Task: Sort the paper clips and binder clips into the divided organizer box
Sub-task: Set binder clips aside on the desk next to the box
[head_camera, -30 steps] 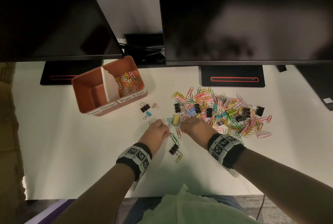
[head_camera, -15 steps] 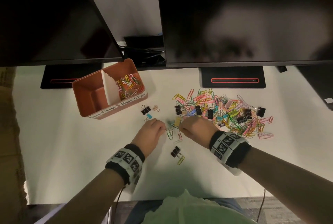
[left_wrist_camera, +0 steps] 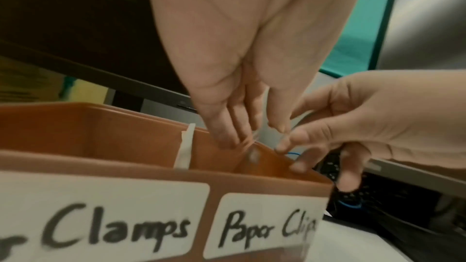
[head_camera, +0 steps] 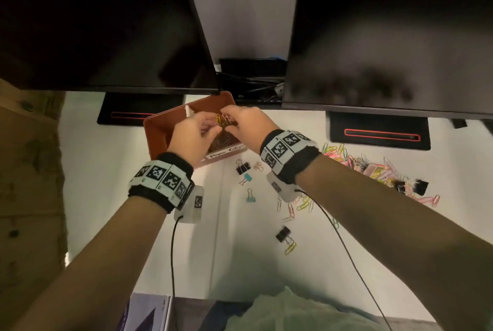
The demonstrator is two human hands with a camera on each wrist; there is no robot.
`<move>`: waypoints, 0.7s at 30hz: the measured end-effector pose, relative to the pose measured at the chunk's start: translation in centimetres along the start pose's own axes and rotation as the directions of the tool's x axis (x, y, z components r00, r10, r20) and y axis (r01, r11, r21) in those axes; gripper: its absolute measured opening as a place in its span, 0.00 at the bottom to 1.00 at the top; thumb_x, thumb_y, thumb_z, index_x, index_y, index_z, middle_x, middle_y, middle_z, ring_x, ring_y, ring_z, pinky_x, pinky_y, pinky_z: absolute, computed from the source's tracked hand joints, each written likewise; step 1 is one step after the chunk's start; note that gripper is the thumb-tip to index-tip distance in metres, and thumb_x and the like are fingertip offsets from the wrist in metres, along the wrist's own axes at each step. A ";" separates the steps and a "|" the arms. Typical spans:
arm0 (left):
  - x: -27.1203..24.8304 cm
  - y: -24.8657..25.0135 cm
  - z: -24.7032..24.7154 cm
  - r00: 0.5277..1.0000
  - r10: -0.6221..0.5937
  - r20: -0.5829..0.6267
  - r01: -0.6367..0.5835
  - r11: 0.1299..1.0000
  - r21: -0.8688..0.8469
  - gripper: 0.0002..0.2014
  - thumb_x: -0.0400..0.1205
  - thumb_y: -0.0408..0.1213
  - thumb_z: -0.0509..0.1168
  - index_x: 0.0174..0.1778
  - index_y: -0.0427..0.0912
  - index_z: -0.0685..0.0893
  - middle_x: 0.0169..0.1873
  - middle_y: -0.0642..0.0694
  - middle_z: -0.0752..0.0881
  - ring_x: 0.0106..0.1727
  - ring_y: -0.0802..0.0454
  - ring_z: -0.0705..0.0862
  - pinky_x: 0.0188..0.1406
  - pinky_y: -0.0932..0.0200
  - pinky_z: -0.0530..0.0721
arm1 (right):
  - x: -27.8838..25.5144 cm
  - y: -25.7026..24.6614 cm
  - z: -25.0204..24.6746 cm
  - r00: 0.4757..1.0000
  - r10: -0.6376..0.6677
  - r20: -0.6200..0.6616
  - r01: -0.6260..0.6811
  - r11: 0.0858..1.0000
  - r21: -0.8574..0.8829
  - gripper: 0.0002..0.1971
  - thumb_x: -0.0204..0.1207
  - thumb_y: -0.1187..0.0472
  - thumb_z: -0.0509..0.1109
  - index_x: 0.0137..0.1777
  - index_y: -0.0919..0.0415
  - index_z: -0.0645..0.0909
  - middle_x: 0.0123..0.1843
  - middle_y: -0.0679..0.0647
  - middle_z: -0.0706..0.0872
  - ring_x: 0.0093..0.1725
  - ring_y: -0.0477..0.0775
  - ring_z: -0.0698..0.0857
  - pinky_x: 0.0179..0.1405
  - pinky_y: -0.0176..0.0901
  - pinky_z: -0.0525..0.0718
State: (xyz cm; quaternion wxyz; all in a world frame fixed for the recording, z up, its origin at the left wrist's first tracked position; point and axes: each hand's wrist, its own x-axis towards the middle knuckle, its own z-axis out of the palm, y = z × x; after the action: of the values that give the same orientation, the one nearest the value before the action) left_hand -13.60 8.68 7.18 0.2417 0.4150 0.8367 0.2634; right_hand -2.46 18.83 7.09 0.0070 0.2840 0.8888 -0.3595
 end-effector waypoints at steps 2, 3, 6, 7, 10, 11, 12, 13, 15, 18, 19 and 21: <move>-0.6 -0.1 0.5 0.996 0.090 0.017 -0.092 0.991 0.095 0.18 0.79 0.36 0.67 0.65 0.43 0.79 0.60 0.46 0.83 0.59 0.54 0.81 0.61 0.65 0.74 | -1.0 0.9 -0.1 0.998 -0.048 -0.047 0.050 0.998 0.041 0.18 0.80 0.61 0.64 0.69 0.55 0.73 0.61 0.55 0.83 0.57 0.50 0.82 0.58 0.41 0.79; -1.1 0.1 0.8 0.990 0.144 0.012 -0.144 0.985 0.097 0.17 0.79 0.36 0.67 0.65 0.43 0.80 0.60 0.46 0.82 0.58 0.54 0.80 0.60 0.65 0.74 | -1.9 1.7 -0.2 0.994 -0.073 -0.075 0.077 0.995 0.056 0.16 0.79 0.62 0.64 0.66 0.56 0.76 0.58 0.53 0.84 0.52 0.46 0.81 0.55 0.39 0.79; -3.3 0.8 2.8 0.967 0.243 0.073 -0.245 0.969 0.024 0.08 0.79 0.36 0.67 0.53 0.44 0.84 0.47 0.52 0.82 0.44 0.58 0.81 0.48 0.67 0.80 | -5.7 5.1 0.0 0.994 -0.082 -0.068 0.084 0.996 0.026 0.10 0.79 0.59 0.66 0.59 0.55 0.79 0.47 0.48 0.83 0.40 0.44 0.78 0.48 0.39 0.82; -4.1 0.9 3.9 0.960 0.250 0.128 -0.253 0.967 0.011 0.04 0.79 0.37 0.67 0.48 0.44 0.84 0.42 0.52 0.83 0.39 0.58 0.81 0.43 0.66 0.81 | -7.2 6.4 0.3 0.997 -0.070 -0.020 0.070 0.998 -0.003 0.09 0.78 0.58 0.66 0.58 0.54 0.79 0.44 0.46 0.82 0.38 0.44 0.78 0.47 0.42 0.84; -6.1 0.7 8.2 0.929 0.186 0.319 -0.203 0.979 0.020 0.04 0.77 0.38 0.68 0.39 0.43 0.81 0.34 0.49 0.81 0.34 0.52 0.80 0.38 0.57 0.82 | -11.6 9.8 2.1 0.977 -0.048 0.207 0.063 0.996 -0.065 0.10 0.77 0.58 0.68 0.58 0.54 0.81 0.44 0.49 0.83 0.39 0.45 0.78 0.49 0.48 0.84; -6.7 0.5 9.7 0.917 0.153 0.369 -0.188 0.980 0.061 0.04 0.77 0.39 0.68 0.38 0.44 0.81 0.35 0.49 0.81 0.35 0.51 0.80 0.39 0.56 0.82 | -12.9 10.4 2.7 0.957 -0.036 0.289 0.063 0.994 -0.085 0.11 0.78 0.58 0.67 0.60 0.54 0.81 0.47 0.51 0.85 0.41 0.46 0.78 0.51 0.48 0.84; -7.3 0.4 11.1 0.904 0.127 0.408 -0.184 0.977 0.103 0.05 0.77 0.41 0.68 0.39 0.45 0.80 0.36 0.49 0.80 0.36 0.51 0.79 0.39 0.57 0.80 | -13.9 11.0 3.4 0.937 -0.029 0.347 0.071 0.992 -0.109 0.13 0.78 0.58 0.66 0.61 0.53 0.81 0.50 0.52 0.85 0.43 0.47 0.79 0.52 0.48 0.84; -7.8 0.2 12.3 0.895 0.103 0.433 -0.175 0.976 0.130 0.06 0.77 0.43 0.68 0.39 0.45 0.80 0.36 0.50 0.79 0.37 0.51 0.79 0.39 0.59 0.78 | -14.8 11.3 4.1 0.925 -0.023 0.380 0.079 0.988 -0.133 0.14 0.79 0.57 0.65 0.63 0.52 0.80 0.53 0.52 0.86 0.46 0.49 0.81 0.52 0.47 0.84; -8.6 0.0 14.0 0.893 0.053 0.446 -0.126 0.983 0.134 0.08 0.75 0.45 0.69 0.41 0.46 0.80 0.37 0.51 0.77 0.38 0.52 0.78 0.40 0.60 0.76 | -15.7 11.6 5.2 0.922 -0.004 0.388 0.072 0.984 -0.161 0.15 0.79 0.57 0.64 0.65 0.51 0.78 0.56 0.52 0.85 0.52 0.52 0.83 0.51 0.43 0.82; -8.9 0.0 15.4 0.907 0.007 0.422 -0.067 0.989 0.128 0.10 0.73 0.43 0.72 0.43 0.43 0.81 0.40 0.49 0.77 0.38 0.53 0.78 0.41 0.60 0.77 | -16.0 12.0 6.1 0.944 0.014 0.329 0.040 0.987 -0.157 0.14 0.79 0.58 0.64 0.63 0.51 0.80 0.55 0.54 0.84 0.54 0.56 0.83 0.51 0.49 0.84; -8.9 0.1 15.6 0.913 0.003 0.408 -0.055 0.992 0.116 0.09 0.73 0.41 0.73 0.42 0.42 0.81 0.41 0.48 0.79 0.38 0.53 0.78 0.42 0.60 0.77 | -16.1 12.1 6.3 0.950 0.015 0.312 0.037 0.986 -0.161 0.12 0.79 0.58 0.64 0.61 0.52 0.81 0.55 0.55 0.84 0.54 0.57 0.83 0.51 0.52 0.84; -8.9 0.2 15.7 0.927 -0.009 0.375 -0.031 0.995 0.100 0.07 0.74 0.37 0.72 0.42 0.40 0.83 0.42 0.46 0.80 0.39 0.53 0.78 0.45 0.61 0.77 | -16.4 12.5 6.6 0.958 0.021 0.285 0.028 0.985 -0.168 0.09 0.79 0.59 0.63 0.55 0.56 0.82 0.54 0.56 0.84 0.52 0.60 0.83 0.49 0.54 0.85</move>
State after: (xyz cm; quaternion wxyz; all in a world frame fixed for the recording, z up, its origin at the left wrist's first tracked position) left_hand 1.08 5.26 -2.69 0.3739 0.4743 0.7852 0.1367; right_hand 16.37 13.66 -2.21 0.1588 0.2260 0.9064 -0.3196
